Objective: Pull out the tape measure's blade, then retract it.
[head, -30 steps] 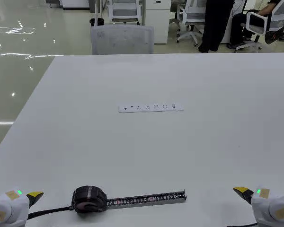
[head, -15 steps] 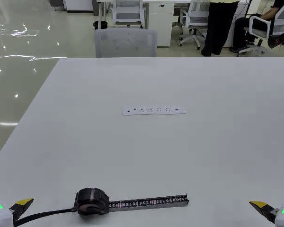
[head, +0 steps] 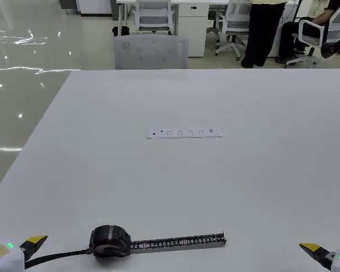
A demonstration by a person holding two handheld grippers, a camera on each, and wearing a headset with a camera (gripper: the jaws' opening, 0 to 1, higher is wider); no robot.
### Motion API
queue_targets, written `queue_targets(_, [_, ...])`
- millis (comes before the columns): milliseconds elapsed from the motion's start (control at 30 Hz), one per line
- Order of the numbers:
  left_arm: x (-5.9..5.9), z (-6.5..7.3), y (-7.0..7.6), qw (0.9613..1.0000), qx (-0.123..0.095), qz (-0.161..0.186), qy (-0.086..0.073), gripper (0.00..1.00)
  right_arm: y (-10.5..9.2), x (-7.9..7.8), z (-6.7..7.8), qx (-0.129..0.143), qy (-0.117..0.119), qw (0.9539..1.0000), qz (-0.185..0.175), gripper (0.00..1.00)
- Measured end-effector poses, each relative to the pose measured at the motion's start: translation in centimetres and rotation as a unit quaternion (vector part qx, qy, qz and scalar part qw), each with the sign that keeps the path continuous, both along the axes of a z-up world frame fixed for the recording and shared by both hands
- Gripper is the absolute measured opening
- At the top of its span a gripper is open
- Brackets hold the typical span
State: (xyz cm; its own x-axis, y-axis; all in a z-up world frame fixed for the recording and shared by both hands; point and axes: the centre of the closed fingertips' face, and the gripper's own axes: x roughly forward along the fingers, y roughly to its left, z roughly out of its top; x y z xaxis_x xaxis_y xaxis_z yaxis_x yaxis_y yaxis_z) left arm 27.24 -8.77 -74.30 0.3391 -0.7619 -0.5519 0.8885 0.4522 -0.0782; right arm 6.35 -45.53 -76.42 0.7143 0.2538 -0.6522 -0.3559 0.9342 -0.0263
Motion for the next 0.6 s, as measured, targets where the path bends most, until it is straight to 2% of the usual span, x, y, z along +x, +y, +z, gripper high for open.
queue_targets(133, [-0.49, -0.12, -0.03, 1.0000, 0.002, -0.008, 0.001, 1.00, -0.11, -0.03, 0.12, 0.001, 0.001, 1.0000, 0.001, 0.98])
queue_targets(600, [-0.49, -0.08, 0.04, 0.9999, 0.003, -0.017, -0.001, 1.00, -0.18, -0.08, 0.30, 0.000, 0.004, 1.0000, 0.006, 0.99])
